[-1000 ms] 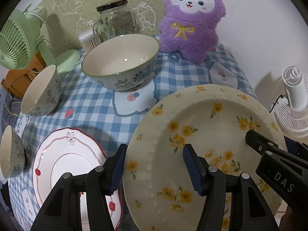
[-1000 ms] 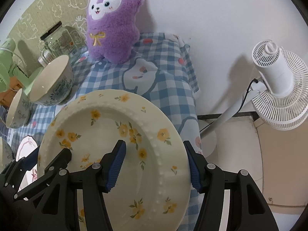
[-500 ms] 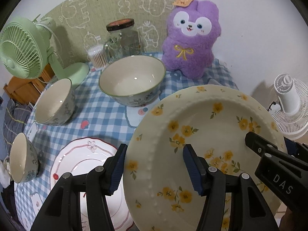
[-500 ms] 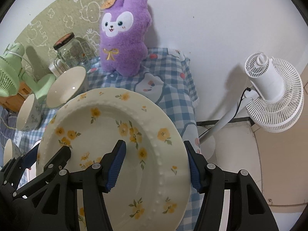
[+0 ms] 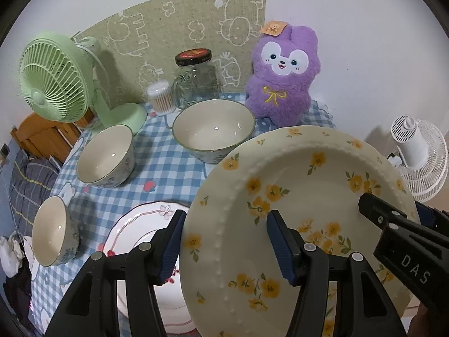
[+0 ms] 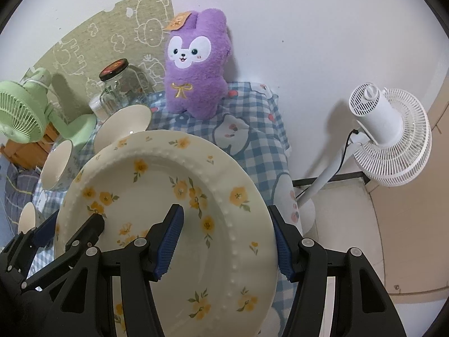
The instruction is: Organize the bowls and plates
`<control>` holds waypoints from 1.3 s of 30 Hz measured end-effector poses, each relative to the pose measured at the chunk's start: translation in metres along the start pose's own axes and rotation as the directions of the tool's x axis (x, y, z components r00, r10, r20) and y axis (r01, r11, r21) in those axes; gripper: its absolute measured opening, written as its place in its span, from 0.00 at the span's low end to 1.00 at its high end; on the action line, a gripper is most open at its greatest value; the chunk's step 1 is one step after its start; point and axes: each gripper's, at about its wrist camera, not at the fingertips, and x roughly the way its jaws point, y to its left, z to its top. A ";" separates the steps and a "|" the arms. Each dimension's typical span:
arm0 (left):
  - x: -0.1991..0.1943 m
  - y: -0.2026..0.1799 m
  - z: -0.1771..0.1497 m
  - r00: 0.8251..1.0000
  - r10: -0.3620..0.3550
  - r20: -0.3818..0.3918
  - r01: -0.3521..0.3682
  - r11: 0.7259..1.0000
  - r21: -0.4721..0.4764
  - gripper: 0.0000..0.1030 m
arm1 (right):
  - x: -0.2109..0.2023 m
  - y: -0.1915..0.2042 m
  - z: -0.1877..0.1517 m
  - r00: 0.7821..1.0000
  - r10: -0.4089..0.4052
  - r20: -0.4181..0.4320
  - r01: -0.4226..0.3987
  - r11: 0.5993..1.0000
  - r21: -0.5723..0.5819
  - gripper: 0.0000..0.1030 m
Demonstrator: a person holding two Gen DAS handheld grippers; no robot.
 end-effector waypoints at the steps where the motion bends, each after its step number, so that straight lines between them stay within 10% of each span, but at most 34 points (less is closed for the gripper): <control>1: -0.002 0.001 -0.002 1.000 -0.001 0.000 0.001 1.000 0.001 0.58 | -0.003 0.002 -0.004 1.000 -0.001 0.000 0.001 1.000 -0.001 0.61; 39: -0.047 0.026 -0.123 0.997 -0.060 -0.046 0.064 0.993 0.099 0.58 | -0.046 0.025 -0.140 0.995 -0.074 -0.060 0.075 0.997 0.007 0.61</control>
